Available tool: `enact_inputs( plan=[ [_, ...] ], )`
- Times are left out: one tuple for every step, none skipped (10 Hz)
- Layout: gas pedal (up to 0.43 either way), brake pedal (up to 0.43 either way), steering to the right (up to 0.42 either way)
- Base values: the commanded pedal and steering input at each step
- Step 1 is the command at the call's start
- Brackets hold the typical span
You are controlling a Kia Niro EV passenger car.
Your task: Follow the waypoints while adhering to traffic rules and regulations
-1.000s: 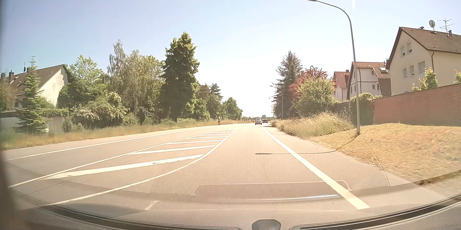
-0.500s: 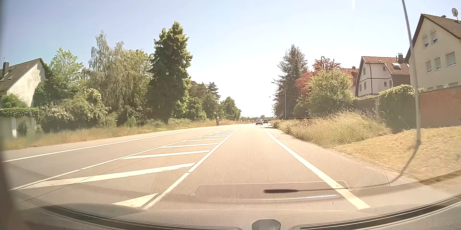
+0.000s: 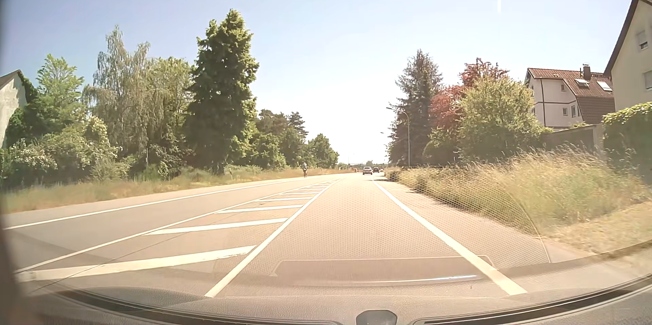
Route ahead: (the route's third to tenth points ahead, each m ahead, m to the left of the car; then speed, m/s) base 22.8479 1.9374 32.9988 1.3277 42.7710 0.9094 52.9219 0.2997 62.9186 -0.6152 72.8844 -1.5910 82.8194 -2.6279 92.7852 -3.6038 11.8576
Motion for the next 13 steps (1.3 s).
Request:
enact_inputs(
  plan=[
    [0.047, 0.030, 0.004],
    [0.047, 0.030, 0.004],
    [0.047, 0.030, 0.004],
    [0.047, 0.030, 0.004],
    [0.047, 0.030, 0.004],
    [0.047, 0.030, 0.004],
    [0.047, 0.030, 0.005],
    [0.047, 0.030, 0.004],
    [0.047, 0.030, 0.005],
    [0.047, 0.030, 0.004],
    [0.047, 0.030, 0.004],
    [0.047, 0.030, 0.004],
    [0.047, 0.030, 0.005]
  ],
)
